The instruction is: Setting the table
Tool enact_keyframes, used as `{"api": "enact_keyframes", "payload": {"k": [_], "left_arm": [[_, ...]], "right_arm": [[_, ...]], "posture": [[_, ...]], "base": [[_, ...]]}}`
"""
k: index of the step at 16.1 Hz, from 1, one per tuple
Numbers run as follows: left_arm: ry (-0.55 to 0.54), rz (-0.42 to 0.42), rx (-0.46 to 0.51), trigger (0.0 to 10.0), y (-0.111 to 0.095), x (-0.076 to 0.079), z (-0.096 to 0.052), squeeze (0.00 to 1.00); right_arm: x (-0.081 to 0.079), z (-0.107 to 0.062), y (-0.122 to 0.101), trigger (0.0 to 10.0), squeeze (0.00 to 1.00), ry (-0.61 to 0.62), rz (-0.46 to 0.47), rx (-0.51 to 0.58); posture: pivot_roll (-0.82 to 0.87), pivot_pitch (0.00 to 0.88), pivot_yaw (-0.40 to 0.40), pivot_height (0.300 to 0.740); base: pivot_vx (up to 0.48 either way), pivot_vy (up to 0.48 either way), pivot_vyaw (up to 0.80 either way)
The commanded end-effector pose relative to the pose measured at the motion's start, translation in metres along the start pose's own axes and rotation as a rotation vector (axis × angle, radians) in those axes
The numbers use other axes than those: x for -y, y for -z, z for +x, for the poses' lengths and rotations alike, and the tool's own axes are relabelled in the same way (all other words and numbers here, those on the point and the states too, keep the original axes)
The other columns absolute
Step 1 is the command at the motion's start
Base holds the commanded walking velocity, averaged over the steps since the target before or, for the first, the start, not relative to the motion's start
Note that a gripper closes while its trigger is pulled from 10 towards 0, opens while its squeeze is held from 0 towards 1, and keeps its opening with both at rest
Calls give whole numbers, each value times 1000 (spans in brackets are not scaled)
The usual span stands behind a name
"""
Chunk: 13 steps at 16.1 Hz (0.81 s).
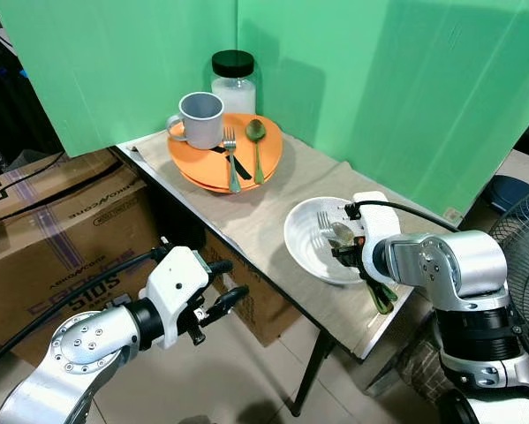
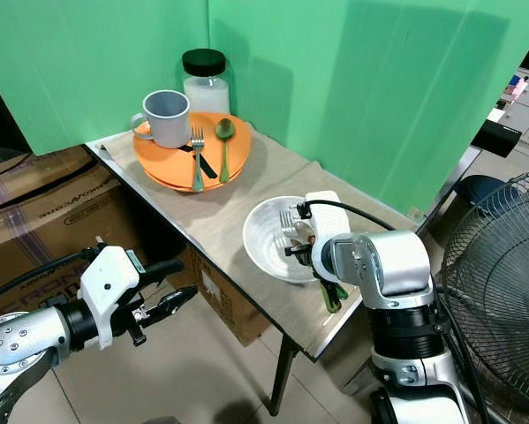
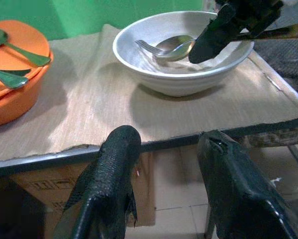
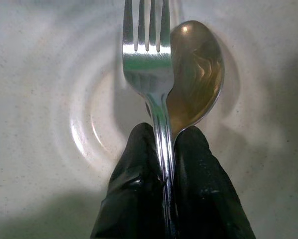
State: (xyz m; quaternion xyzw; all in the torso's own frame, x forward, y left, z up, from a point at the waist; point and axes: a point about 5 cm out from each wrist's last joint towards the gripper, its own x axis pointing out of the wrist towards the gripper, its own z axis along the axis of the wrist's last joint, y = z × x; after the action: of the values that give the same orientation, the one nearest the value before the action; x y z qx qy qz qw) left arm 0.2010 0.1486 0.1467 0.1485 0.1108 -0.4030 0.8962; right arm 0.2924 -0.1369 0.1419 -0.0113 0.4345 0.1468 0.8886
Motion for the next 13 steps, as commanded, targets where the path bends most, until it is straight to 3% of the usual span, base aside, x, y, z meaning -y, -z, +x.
{"api": "enact_keyframes", "payload": {"k": [1, 4, 7, 8, 13], "left_arm": [[-32, 15, -6, 10000, 1, -5, 0, 0], [-107, 13, -19, 10000, 3, -15, 2, 0], [-224, -46, -42, 10000, 7, -34, 5, 0], [-242, -89, -19, 10000, 7, -40, 7, 988], [-117, -250, 106, 10000, 1, -56, 39, 1000]], "right_arm": [[0, -3, -8, 0, 0, -20, 15, 31], [3, -6, -11, 0, 0, -46, 51, 57], [12, -18, -26, 0, 0, -67, 95, 163], [16, -24, -33, 0, 0, -83, 123, 233], [40, -52, -48, 0, 0, -35, 236, 468]], "posture": [[-1, 0, -43, 740], [-1, 0, -43, 740], [-14, 0, -30, 740], [-19, 0, -23, 740], [-52, 0, 19, 740]], "base": [[0, 0, 0], [0, 0, 0], [0, 0, 0], [0, 0, 0], [0, 0, 0]]}}
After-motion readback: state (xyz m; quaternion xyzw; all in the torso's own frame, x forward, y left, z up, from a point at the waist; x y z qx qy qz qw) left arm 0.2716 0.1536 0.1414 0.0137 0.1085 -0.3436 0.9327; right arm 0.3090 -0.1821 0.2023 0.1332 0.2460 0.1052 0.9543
